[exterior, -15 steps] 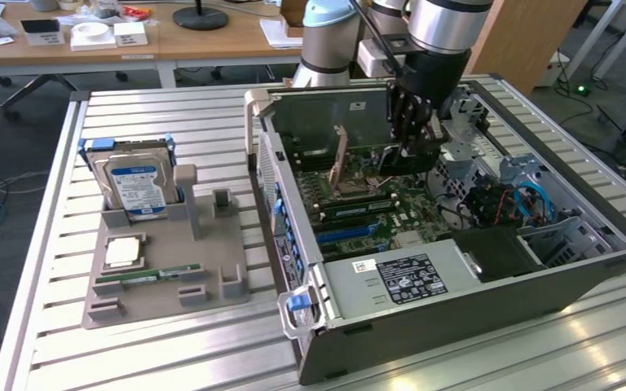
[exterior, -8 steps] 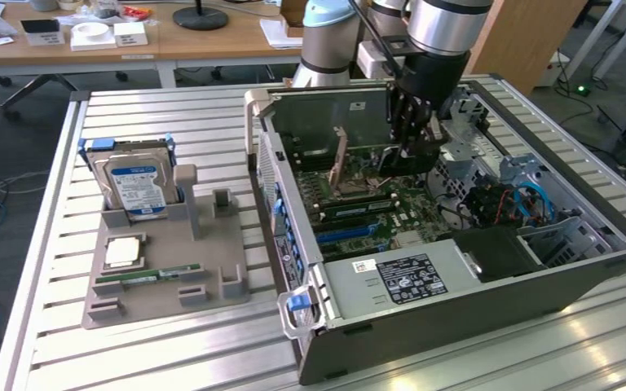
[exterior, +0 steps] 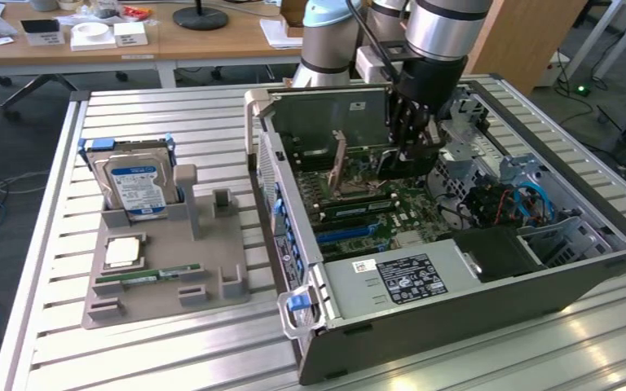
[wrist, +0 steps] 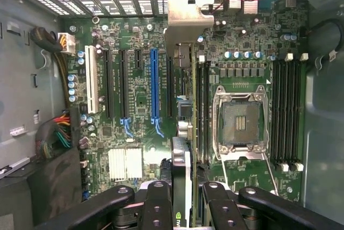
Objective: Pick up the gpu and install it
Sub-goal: 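Insert the gpu into the slot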
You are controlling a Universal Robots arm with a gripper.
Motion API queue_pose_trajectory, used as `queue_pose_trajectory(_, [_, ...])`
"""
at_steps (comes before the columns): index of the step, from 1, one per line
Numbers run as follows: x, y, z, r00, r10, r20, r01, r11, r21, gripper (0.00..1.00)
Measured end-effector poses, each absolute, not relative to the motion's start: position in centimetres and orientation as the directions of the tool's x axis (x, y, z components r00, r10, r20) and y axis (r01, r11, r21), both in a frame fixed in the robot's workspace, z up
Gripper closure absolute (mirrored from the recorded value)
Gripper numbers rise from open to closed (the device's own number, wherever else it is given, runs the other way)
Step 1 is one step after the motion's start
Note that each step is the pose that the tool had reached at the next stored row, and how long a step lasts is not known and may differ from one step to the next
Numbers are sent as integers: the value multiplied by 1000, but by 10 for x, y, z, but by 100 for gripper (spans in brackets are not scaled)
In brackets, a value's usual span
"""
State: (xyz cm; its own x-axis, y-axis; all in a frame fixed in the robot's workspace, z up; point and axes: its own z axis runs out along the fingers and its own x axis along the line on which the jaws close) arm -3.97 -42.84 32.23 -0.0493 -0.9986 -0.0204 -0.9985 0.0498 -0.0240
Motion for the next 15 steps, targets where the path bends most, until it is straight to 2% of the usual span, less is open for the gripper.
queue_pose_trajectory(15, [-40, -433, 321, -49, -999, -20, -998, 50, -24, 73])
